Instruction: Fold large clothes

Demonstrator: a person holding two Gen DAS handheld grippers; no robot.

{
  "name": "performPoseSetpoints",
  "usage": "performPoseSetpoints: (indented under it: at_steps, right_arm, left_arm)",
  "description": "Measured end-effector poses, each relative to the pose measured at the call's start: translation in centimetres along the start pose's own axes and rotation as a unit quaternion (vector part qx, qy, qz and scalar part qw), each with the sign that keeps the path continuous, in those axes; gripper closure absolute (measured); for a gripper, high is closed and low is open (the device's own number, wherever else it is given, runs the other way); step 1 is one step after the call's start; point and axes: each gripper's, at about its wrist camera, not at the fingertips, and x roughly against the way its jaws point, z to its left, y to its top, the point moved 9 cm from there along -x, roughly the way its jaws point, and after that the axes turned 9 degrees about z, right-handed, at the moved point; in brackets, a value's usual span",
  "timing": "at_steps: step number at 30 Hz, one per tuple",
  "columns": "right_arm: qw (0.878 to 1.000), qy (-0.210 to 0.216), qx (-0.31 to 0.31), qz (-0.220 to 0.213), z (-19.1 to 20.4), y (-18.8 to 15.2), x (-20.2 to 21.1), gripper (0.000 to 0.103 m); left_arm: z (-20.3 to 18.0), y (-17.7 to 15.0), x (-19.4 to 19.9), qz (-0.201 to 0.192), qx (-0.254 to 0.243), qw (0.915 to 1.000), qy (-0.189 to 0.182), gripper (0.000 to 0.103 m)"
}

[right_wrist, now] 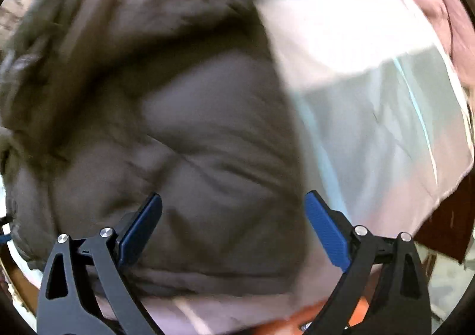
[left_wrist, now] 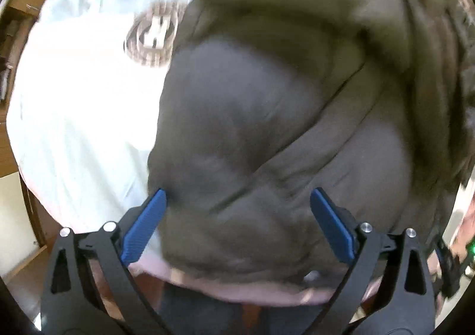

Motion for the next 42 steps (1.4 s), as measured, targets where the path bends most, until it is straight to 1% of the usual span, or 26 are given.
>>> performPoseSetpoints:
  at_steps: [2,6,8,11,13,14,15,16,17,18,20,21,26,27,29,30,32,33,34,35,36,37,39,40,41,42]
  right_arm:
    - [0.998,0.040,-0.015,0.041,-1.1,-1.0,-1.5,0.006]
    - [0.988,0.110,-0.047,0.102,-1.7,-2.4,-4.8,0.003]
    - [0.978,0.150,-0.074,0.125,-1.4,-2.8,-6.0,0.003]
    - [0.973,0.171,-0.083,0.130,-0.6,-3.1,-6.4,0.003]
    - [0.971,0.185,-0.074,0.130,0.0,-3.2,-6.5,0.015]
    - [0.969,0.196,-0.077,0.129,1.2,-2.9,-6.2,0.033]
    - [0.962,0.223,-0.090,0.128,1.3,-2.9,-6.0,0.055]
    - [0.953,0.253,-0.104,0.127,1.4,-2.9,-5.6,0.066]
    - [0.942,0.288,-0.119,0.126,1.7,-2.9,-4.9,0.080]
    - [0.930,0.322,-0.130,0.117,2.2,-2.6,-4.1,0.086]
    - [0.911,0.379,-0.131,0.094,3.6,-1.8,-2.3,0.088]
    - [0.897,0.417,-0.127,0.076,4.6,-1.3,-0.9,0.088]
    - [0.832,0.546,-0.099,-0.021,7.9,5.3,8.7,0.089]
    - [0.817,0.567,-0.095,-0.044,8.9,7.5,10.9,0.089]
    - [0.799,0.590,-0.092,-0.068,10.0,10.9,13.5,0.089]
    - [0.781,0.612,-0.091,-0.082,9.1,13.6,15.3,0.089]
    - [0.759,0.635,-0.101,-0.102,8.9,17.8,17.0,0.089]
    - [0.752,0.642,-0.106,-0.109,6.8,19.5,18.2,0.089]
    - [0.745,0.645,-0.112,-0.127,7.5,22.8,18.9,0.089]
    - [0.747,0.641,-0.114,-0.135,8.1,25.0,18.8,0.089]
    - [0.754,0.631,-0.116,-0.143,9.2,28.0,18.8,0.089]
    - [0.764,0.617,-0.119,-0.143,10.4,30.1,18.2,0.089]
    - [0.791,0.582,-0.123,-0.142,10.9,33.0,17.0,0.078]
    - [0.812,0.553,-0.122,-0.138,12.0,34.8,16.0,0.074]
    - [0.832,0.527,-0.124,-0.125,12.9,36.3,14.5,0.063]
    - [0.845,0.507,-0.128,-0.114,13.4,37.3,12.9,0.047]
  left_arm:
    - [1.3,-1.0,-1.7,0.035,-0.011,0.9993,0.001,0.004]
    - [4.1,-1.3,-2.7,0.054,0.001,0.9979,-0.036,0.002]
    - [4.1,-1.2,-3.7,0.074,0.025,0.9942,-0.073,0.002]
    - [4.3,-0.8,-4.1,0.079,0.038,0.9925,-0.086,0.002]
    - [4.5,-0.4,-3.6,0.077,0.030,0.9914,-0.102,0.003]
    - [4.4,-0.4,-3.5,0.075,0.027,0.9903,-0.114,0.016]
    - [4.0,-0.1,-3.1,0.075,0.022,0.9882,-0.131,0.036]
    - [2.7,0.3,-2.4,0.079,0.023,0.9849,-0.152,0.045]
    - [2.6,0.1,-2.1,0.082,0.026,0.9801,-0.179,0.064]
    - [2.3,0.3,-1.5,0.084,0.029,0.9743,-0.207,0.079]
    - [1.9,0.8,-0.1,0.082,0.034,0.9595,-0.268,0.087]
    - [1.0,1.5,1.7,0.074,0.030,0.9477,-0.309,0.089]
    - [-2.0,5.6,11.8,-0.003,0.007,0.9010,-0.434,0.090]
    - [-2.3,7.0,14.7,-0.028,0.004,0.8874,-0.460,0.090]
    - [-2.5,9.7,19.7,-0.066,0.000,0.8624,-0.502,0.090]
    - [-2.9,10.3,20.7,-0.075,-0.001,0.8569,-0.510,0.090]
    - [-4.0,12.2,23.2,-0.097,0.002,0.8341,-0.543,0.090]
    - [-4.2,14.3,24.5,-0.105,0.009,0.8204,-0.562,0.089]
    - [-4.4,16.2,25.3,-0.109,0.017,0.8116,-0.574,0.089]
    - [-5.8,17.0,25.2,-0.113,0.024,0.8076,-0.578,0.089]
    - [-6.6,18.6,25.2,-0.117,0.034,0.8086,-0.576,0.089]
    - [-6.4,20.5,25.6,-0.122,0.042,0.8148,-0.565,0.089]
    - [-6.7,24.7,25.4,-0.125,0.058,0.8315,-0.538,0.089]
    - [-7.6,26.5,24.9,-0.125,0.068,0.8400,-0.524,0.089]
    - [-7.7,27.5,23.8,-0.118,0.075,0.8432,-0.519,0.088]
    - [-8.2,28.4,22.2,-0.109,0.085,0.8457,-0.515,0.088]
